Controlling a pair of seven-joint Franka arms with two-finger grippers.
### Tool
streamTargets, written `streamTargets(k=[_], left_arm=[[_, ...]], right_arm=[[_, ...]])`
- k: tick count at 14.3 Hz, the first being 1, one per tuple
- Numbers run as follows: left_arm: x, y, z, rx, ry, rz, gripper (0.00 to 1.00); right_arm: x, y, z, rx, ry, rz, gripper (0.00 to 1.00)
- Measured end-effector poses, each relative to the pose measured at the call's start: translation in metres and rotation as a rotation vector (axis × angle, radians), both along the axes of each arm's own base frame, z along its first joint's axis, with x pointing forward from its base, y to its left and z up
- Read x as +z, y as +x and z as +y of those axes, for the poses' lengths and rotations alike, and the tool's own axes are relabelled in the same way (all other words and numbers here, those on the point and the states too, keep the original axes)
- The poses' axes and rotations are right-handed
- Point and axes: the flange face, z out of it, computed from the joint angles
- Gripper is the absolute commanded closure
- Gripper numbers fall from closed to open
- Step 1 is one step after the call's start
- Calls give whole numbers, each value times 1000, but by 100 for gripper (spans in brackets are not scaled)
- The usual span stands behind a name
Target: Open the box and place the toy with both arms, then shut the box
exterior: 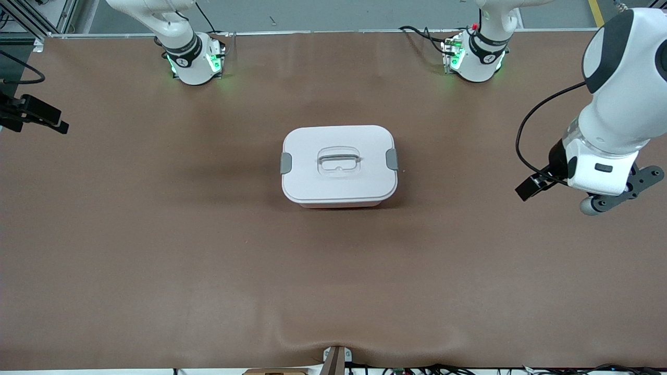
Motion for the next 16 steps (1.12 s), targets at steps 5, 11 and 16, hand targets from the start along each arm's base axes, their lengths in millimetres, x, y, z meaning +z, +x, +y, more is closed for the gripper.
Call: streamTargets(k=[5, 11, 16], left_arm=[[4, 3, 23, -165, 26, 12, 0], [46, -23, 34, -177, 52, 6, 0], [63, -40, 82, -245, -16, 66, 0]], right_arm=[[0, 0, 0, 0, 0, 0, 0], [0, 0, 0, 1, 0, 0, 0], [0, 0, 1, 1, 0, 0, 0]])
